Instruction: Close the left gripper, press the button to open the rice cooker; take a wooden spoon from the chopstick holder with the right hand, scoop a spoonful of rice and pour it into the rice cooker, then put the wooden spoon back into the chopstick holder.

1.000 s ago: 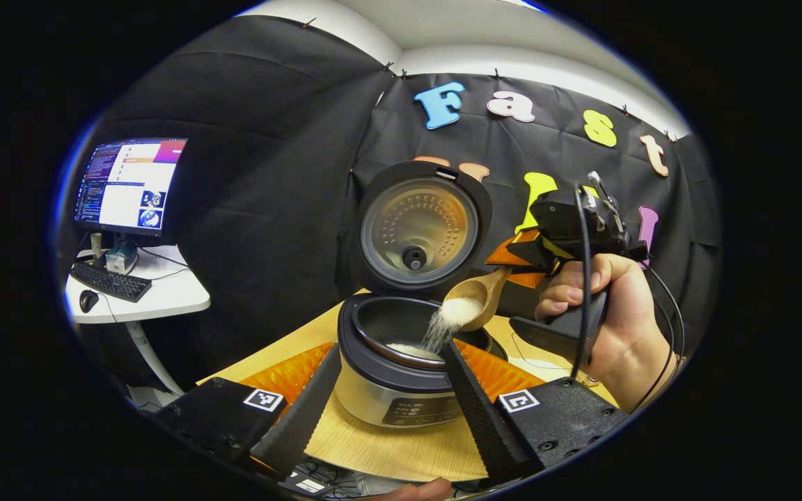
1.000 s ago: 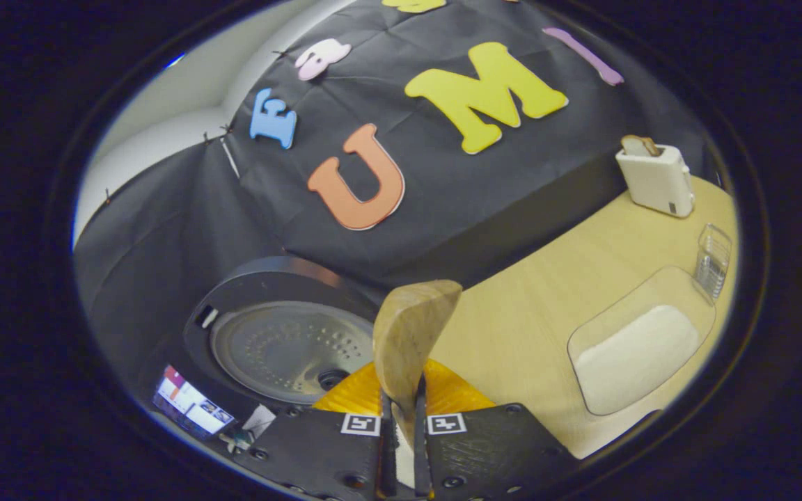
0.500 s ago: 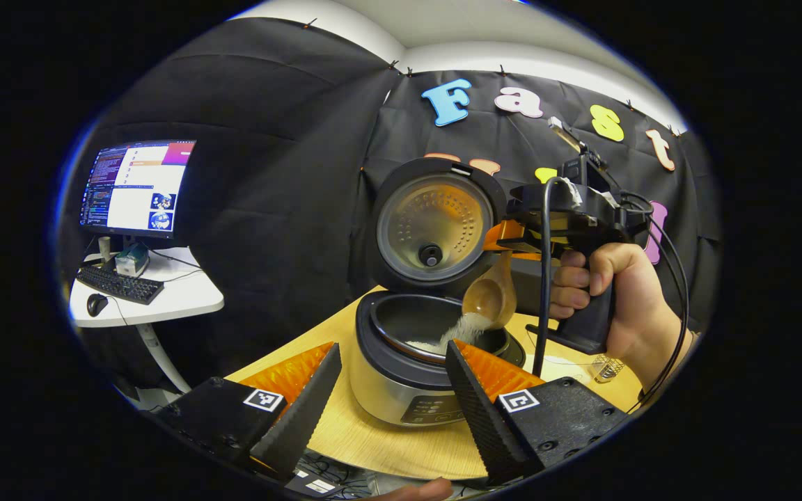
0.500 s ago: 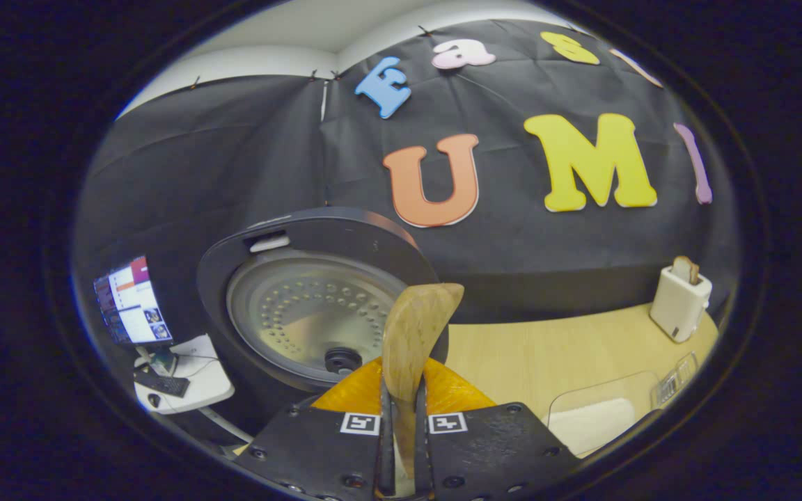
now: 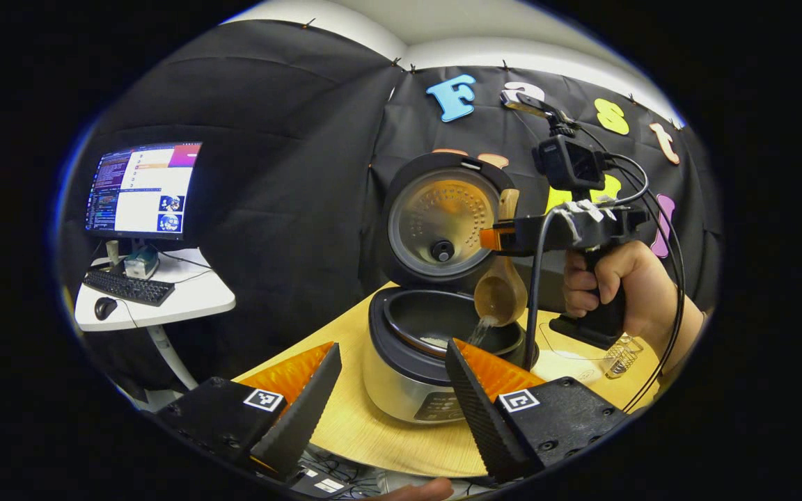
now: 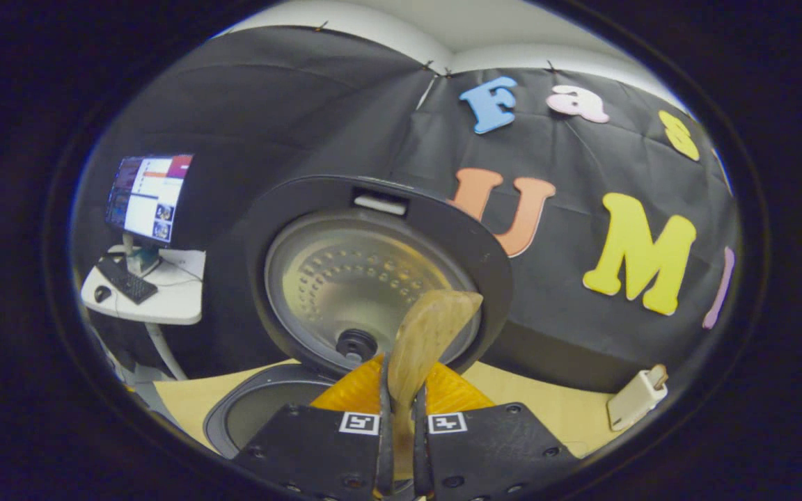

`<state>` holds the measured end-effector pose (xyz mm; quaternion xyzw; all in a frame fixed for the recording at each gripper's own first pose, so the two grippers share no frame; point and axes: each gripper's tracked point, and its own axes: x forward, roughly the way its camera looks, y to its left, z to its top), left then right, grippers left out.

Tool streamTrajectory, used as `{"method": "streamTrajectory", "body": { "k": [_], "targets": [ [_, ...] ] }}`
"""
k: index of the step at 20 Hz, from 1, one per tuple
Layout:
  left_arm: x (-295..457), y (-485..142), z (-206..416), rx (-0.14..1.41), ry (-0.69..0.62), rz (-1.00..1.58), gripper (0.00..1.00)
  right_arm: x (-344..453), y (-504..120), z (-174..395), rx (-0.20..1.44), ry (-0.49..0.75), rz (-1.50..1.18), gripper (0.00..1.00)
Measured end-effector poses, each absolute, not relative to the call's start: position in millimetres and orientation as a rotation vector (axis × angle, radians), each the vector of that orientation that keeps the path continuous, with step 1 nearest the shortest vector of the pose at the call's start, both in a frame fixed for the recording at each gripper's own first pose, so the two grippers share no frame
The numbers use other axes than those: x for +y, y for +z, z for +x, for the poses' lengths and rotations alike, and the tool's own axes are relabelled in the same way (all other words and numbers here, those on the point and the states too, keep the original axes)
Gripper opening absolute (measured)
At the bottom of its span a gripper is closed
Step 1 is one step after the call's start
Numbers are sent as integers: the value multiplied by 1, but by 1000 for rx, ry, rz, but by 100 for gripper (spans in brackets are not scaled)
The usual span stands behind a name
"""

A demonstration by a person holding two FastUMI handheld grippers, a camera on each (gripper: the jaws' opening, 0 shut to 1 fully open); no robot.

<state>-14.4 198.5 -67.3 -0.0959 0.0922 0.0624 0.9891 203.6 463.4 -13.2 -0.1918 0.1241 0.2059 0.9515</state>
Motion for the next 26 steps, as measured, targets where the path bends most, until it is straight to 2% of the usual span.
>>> {"method": "streamTrajectory", "body": {
  "k": [6,13,25,26],
  "targets": [
    [202,-73,-16,206,144,-177,96,475,-3,190,114,422,-587,11],
    [201,-73,-15,206,136,-172,96,456,12,182,76,394,-560,13],
    [168,-62,-10,184,101,-137,96,319,60,158,51,261,-390,11],
    [165,-60,-10,180,98,-134,100,302,63,158,51,243,-375,12]
  ]
}}
